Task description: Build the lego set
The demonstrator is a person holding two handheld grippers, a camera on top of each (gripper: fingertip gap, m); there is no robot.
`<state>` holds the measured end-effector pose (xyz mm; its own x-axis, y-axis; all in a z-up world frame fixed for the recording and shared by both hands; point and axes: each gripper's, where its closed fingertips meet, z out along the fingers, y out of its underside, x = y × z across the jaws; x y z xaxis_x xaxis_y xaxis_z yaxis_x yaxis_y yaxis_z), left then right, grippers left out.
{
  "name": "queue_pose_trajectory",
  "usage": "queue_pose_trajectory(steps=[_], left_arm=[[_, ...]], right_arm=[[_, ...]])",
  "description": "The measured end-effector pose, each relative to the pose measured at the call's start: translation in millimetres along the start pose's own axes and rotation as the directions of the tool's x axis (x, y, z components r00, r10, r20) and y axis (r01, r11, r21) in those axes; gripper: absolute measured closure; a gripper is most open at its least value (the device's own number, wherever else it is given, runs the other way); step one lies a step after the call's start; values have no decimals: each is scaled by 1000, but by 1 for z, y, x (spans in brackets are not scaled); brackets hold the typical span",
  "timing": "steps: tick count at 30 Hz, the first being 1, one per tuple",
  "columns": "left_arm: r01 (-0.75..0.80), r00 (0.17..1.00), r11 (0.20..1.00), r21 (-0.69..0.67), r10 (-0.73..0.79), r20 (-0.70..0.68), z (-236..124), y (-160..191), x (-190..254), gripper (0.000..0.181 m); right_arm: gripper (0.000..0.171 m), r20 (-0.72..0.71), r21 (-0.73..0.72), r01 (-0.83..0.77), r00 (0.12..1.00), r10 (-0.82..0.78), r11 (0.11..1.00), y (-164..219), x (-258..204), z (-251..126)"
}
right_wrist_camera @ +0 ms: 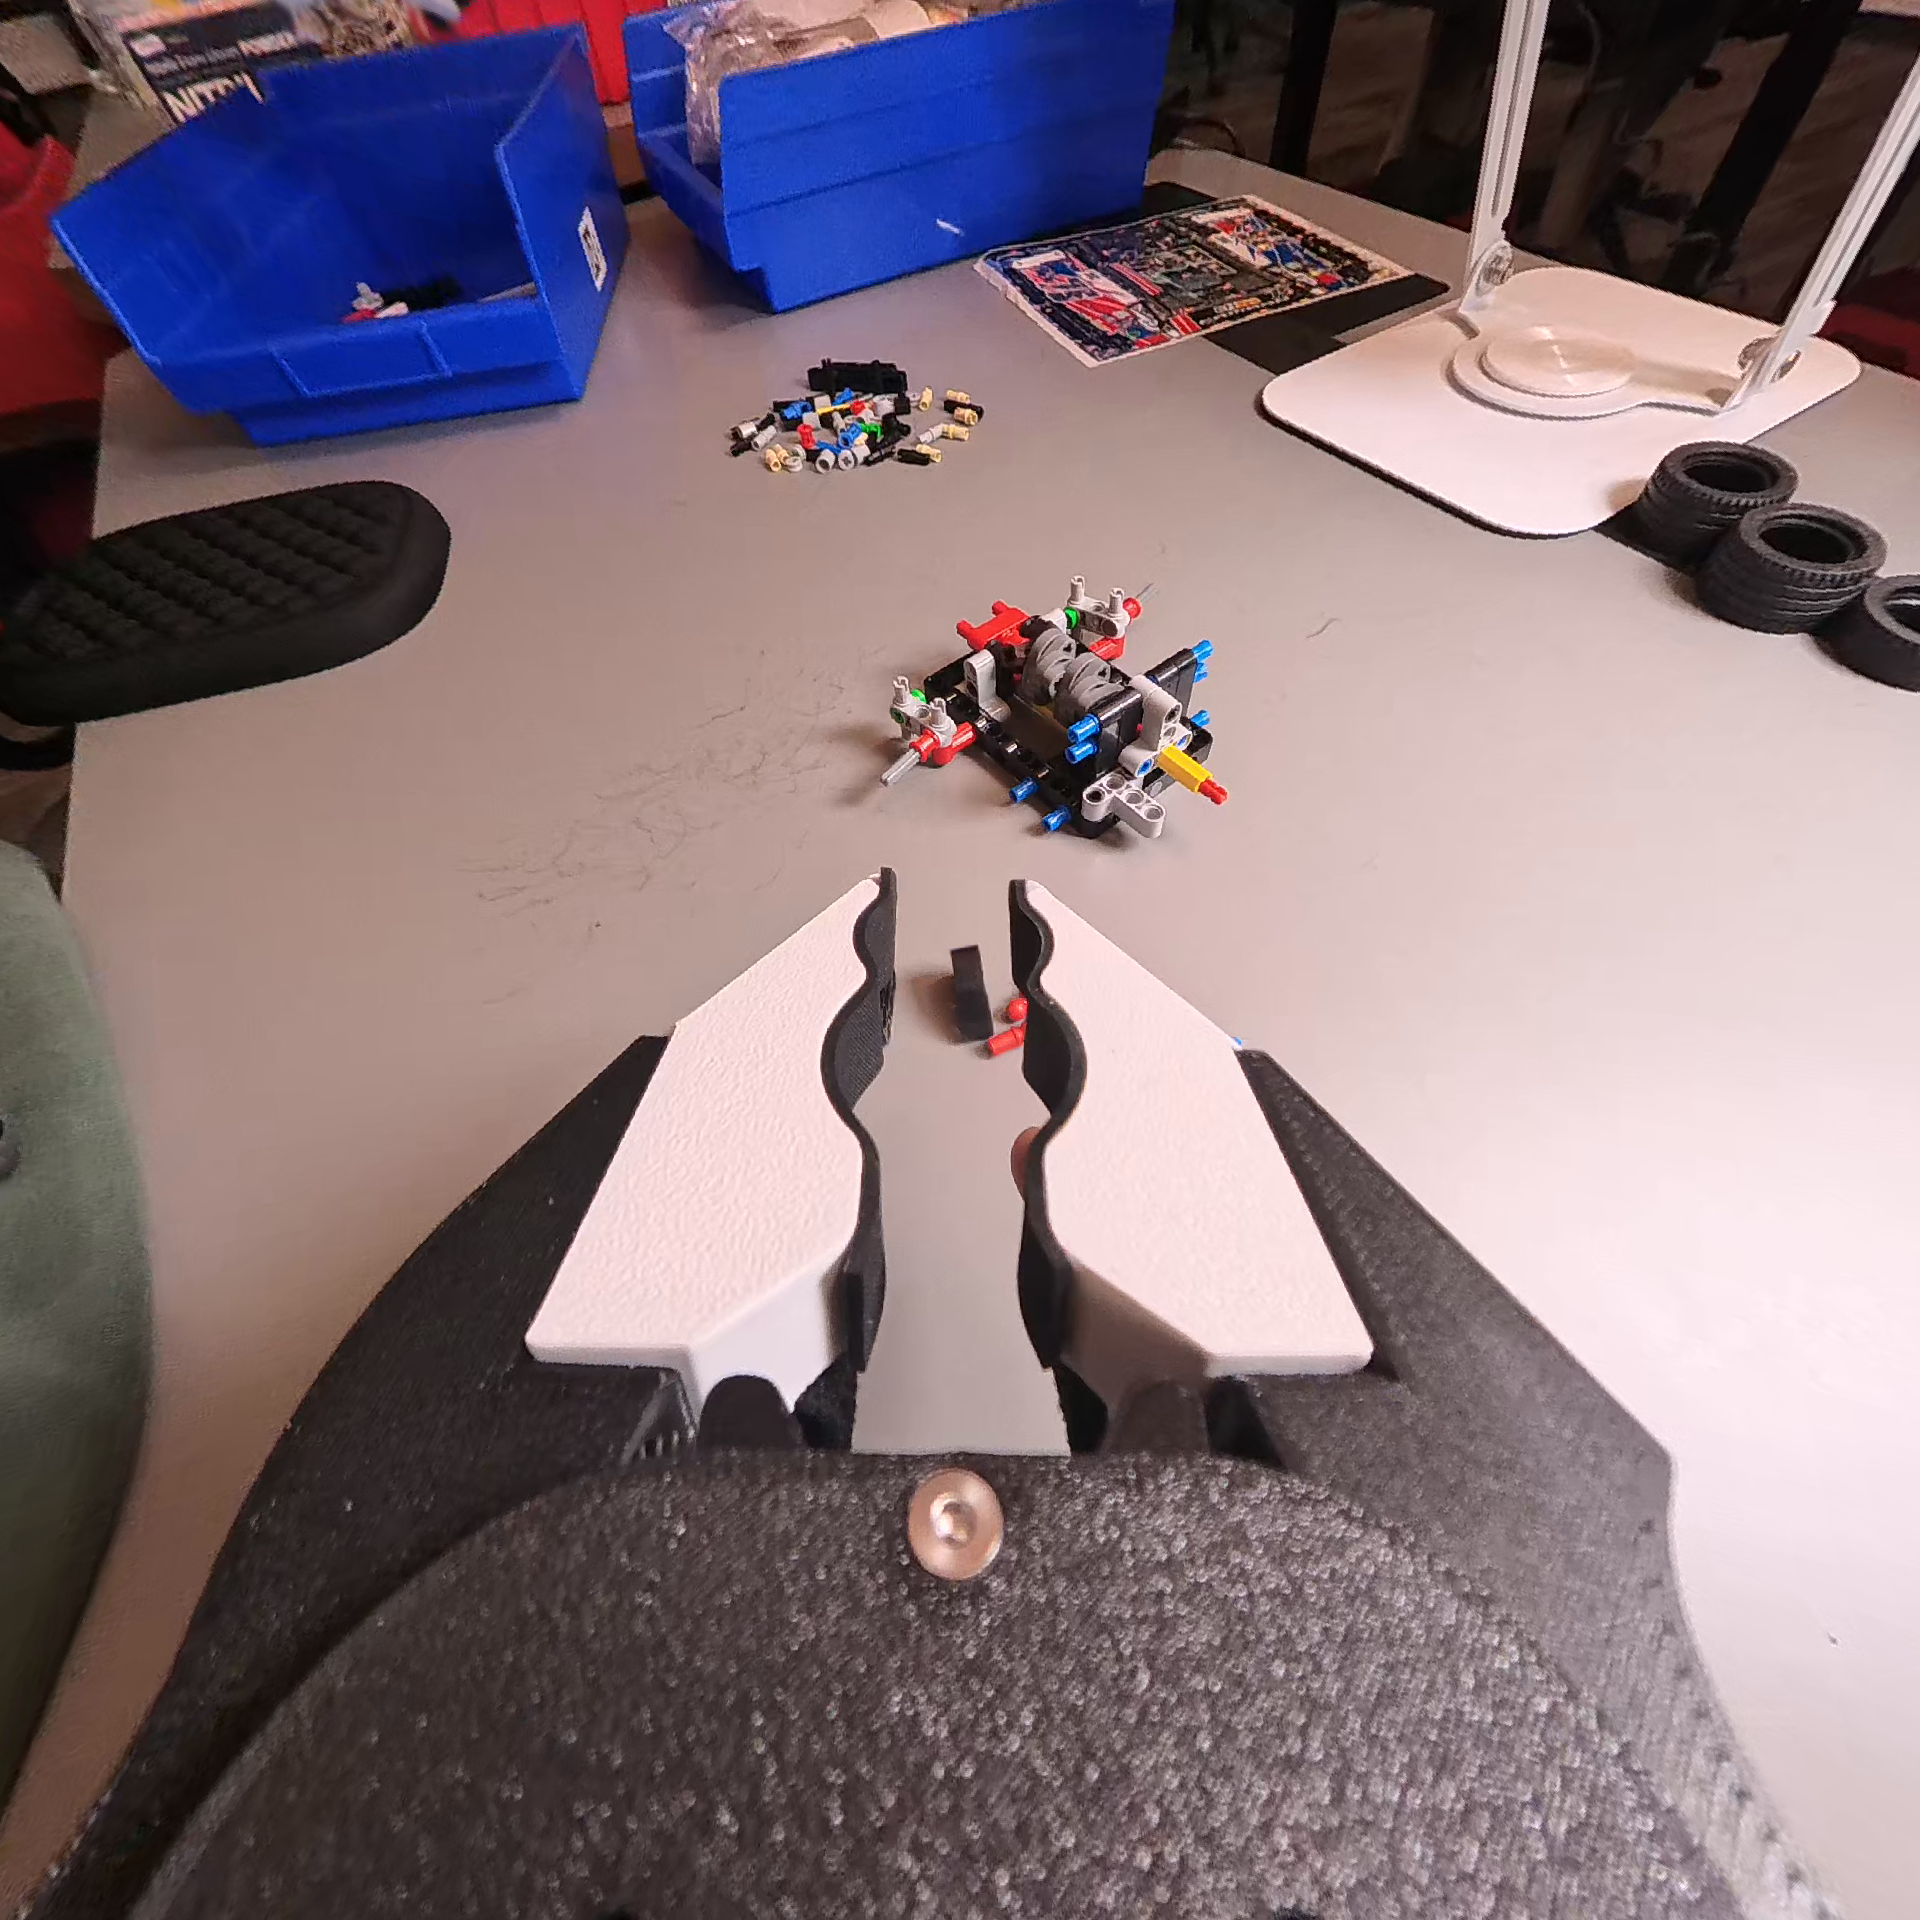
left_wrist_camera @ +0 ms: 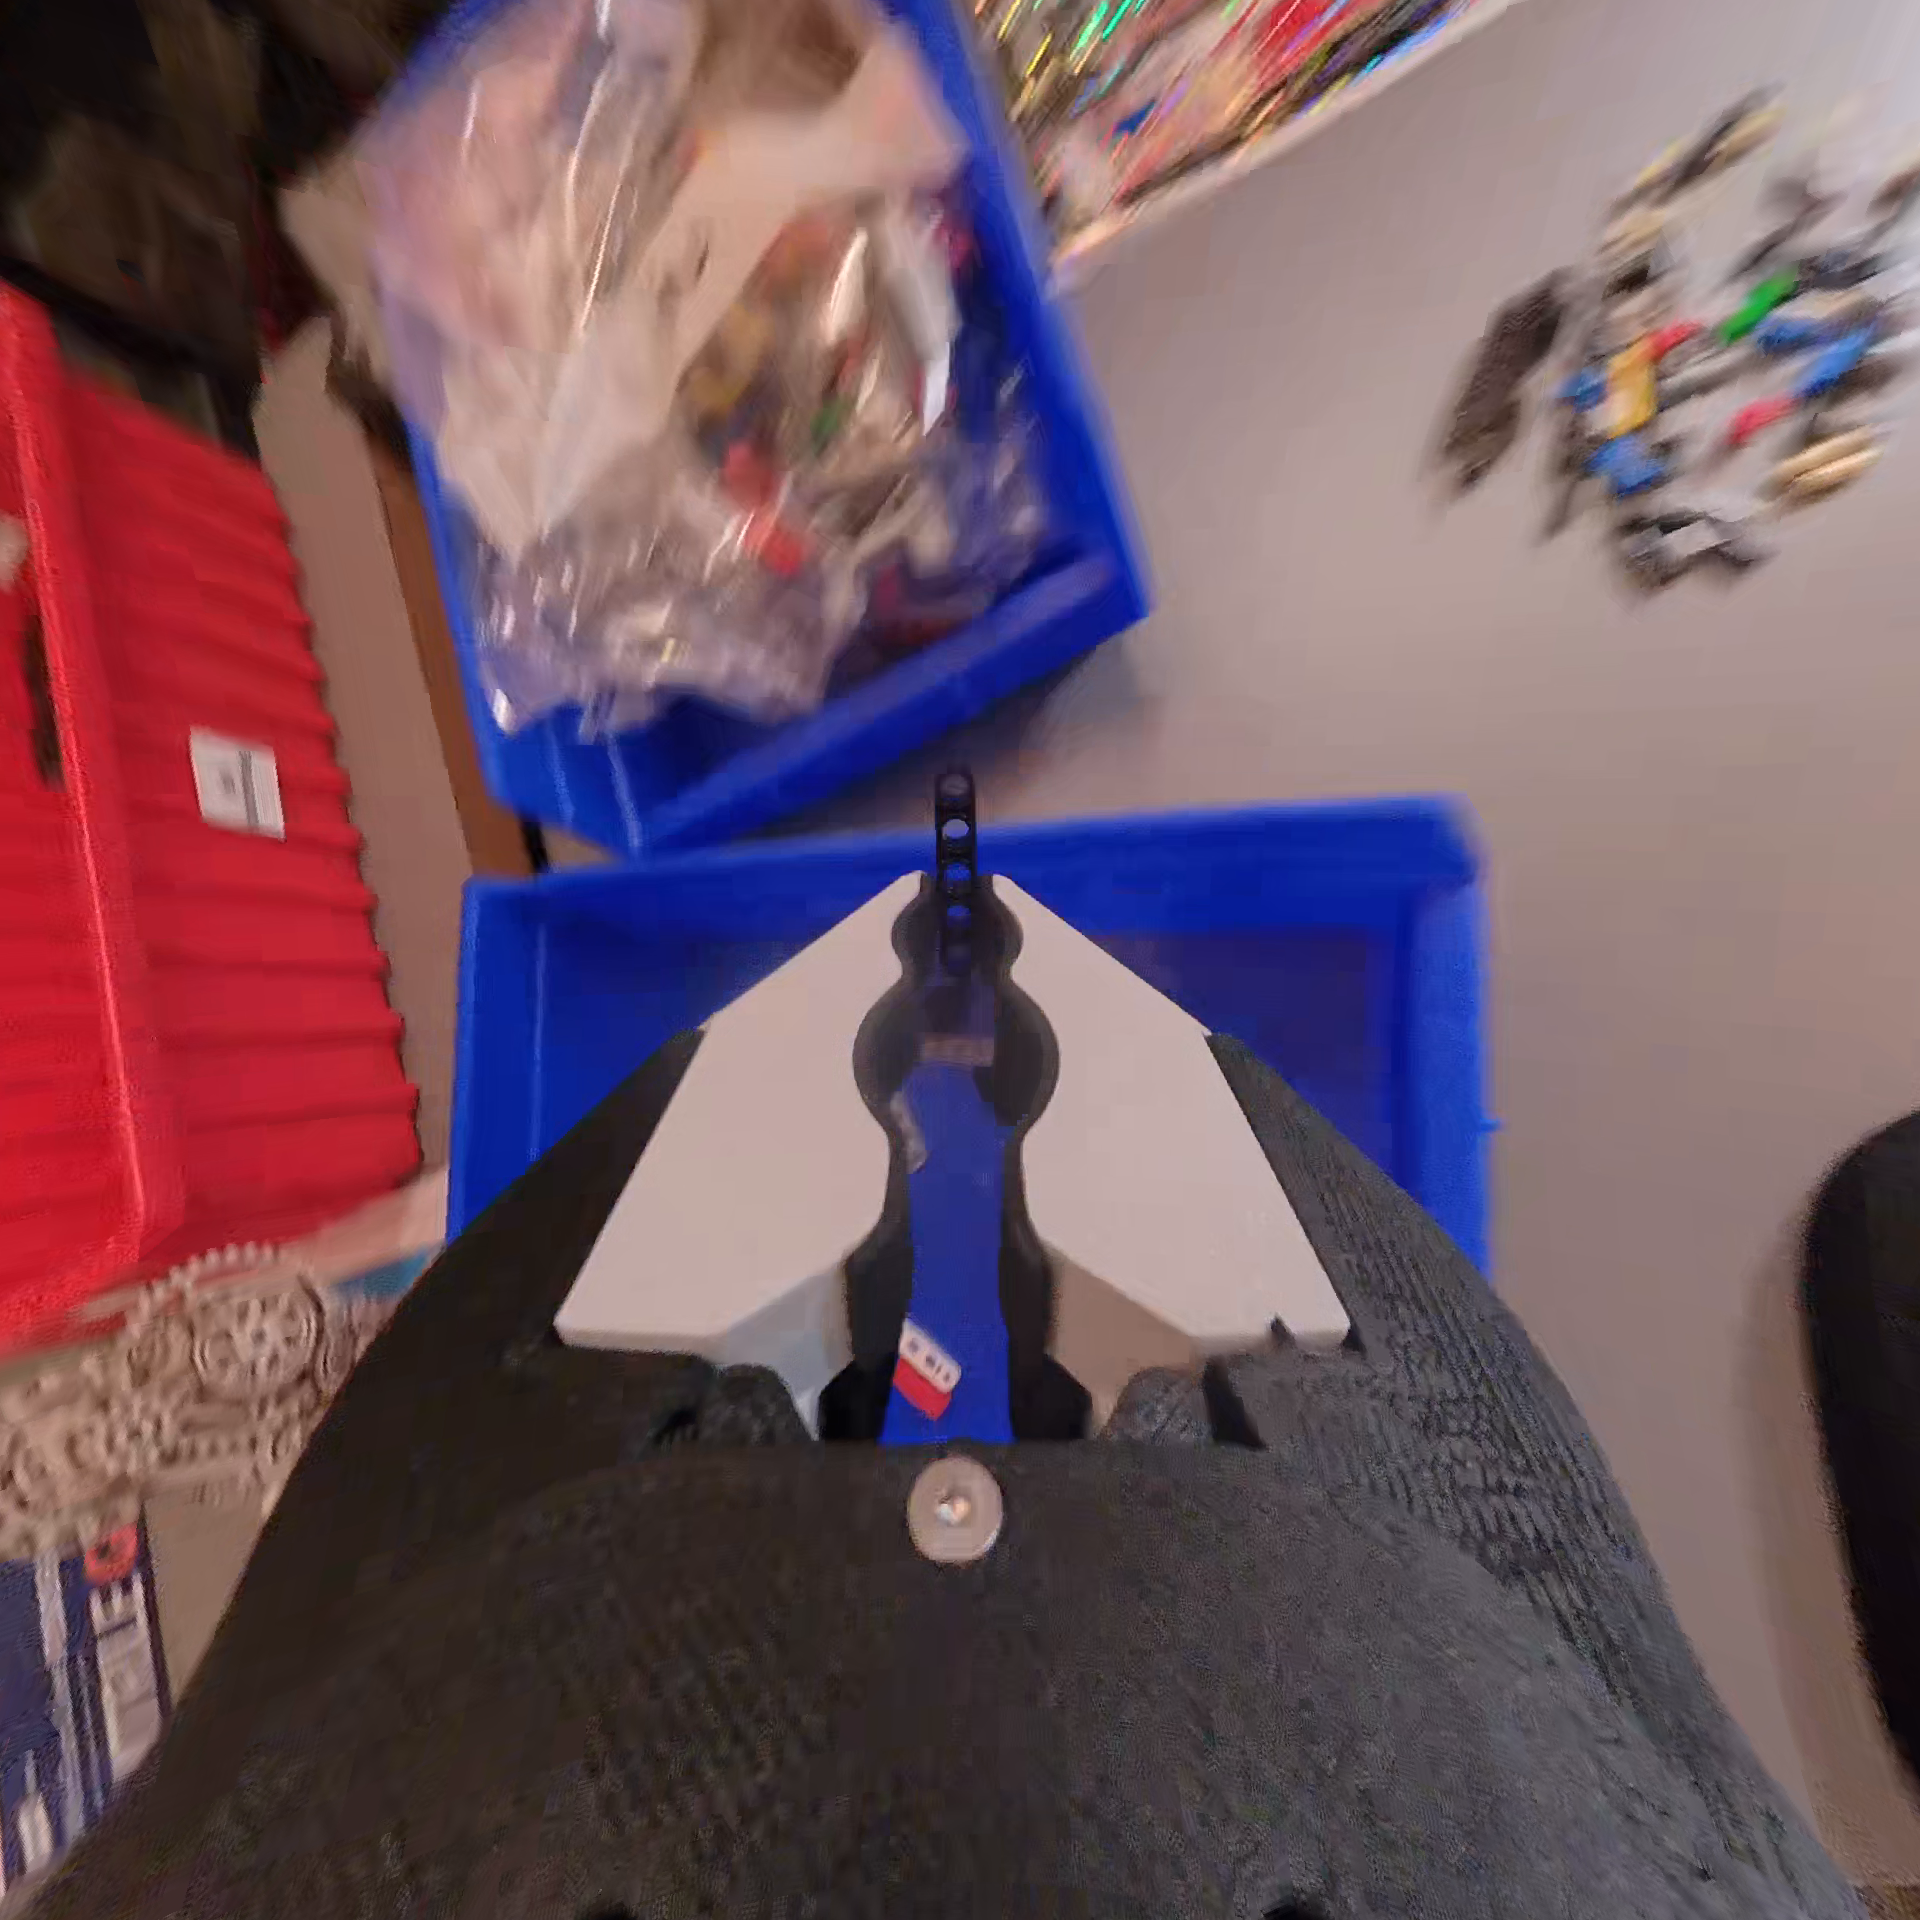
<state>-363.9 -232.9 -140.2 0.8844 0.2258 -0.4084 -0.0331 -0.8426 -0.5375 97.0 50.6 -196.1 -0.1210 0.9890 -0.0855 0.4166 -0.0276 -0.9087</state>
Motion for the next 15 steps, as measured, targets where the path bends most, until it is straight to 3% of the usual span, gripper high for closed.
queue_pose_trajectory(steps=[7,11,15], left_arm=[[-284,922,934,219,328,-205,-26,-80,148,175],[-393,818,874,285,474,-325,-16,-95,231,176],[-452,686,836,312,549,-478,-4,-89,308,176]], right_arm=[[152,5,-8,8,1000,-8,1000,5,-3,6],[152,2,-16,12,1000,-12,1000,7,-4,7],[153,3,-23,17,1000,-17,1000,11,-5,8]])
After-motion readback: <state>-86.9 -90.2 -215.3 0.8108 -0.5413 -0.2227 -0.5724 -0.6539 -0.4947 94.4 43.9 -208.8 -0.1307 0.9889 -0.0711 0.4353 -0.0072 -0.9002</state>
